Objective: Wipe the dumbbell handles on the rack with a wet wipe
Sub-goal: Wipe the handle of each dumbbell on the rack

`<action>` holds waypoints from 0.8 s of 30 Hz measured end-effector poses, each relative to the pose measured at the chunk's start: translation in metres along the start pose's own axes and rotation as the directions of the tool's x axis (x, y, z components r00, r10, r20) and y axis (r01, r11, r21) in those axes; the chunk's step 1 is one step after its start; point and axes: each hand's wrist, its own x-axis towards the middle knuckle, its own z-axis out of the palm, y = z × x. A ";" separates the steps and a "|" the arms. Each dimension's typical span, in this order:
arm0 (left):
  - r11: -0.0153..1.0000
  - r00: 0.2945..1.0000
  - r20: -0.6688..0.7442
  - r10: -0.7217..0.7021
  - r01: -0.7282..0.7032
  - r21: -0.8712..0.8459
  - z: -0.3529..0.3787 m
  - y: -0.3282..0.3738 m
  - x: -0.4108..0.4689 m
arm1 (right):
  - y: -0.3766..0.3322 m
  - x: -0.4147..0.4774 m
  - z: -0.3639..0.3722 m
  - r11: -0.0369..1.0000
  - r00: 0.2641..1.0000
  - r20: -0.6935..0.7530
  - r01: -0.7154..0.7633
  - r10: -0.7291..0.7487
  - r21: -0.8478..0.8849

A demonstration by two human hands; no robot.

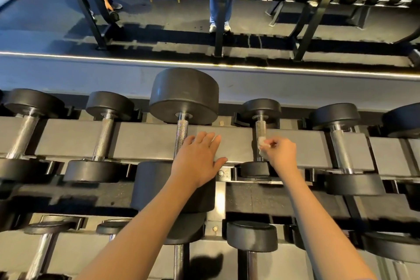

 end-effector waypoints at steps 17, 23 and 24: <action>0.993 0.998 -0.017 0.068 -0.070 -0.098 0.003 0.001 0.013 | -0.008 -0.012 -0.003 0.983 0.986 0.046 -0.154 0.159 -0.097; 0.981 0.968 0.222 0.120 -0.082 -0.175 0.026 0.011 0.064 | -0.009 -0.019 0.002 0.983 0.986 -0.034 -0.167 0.164 -0.081; 0.982 0.959 0.259 0.117 -0.074 -0.173 0.032 0.012 0.070 | -0.008 -0.020 0.003 0.983 0.985 -0.048 -0.168 0.165 -0.069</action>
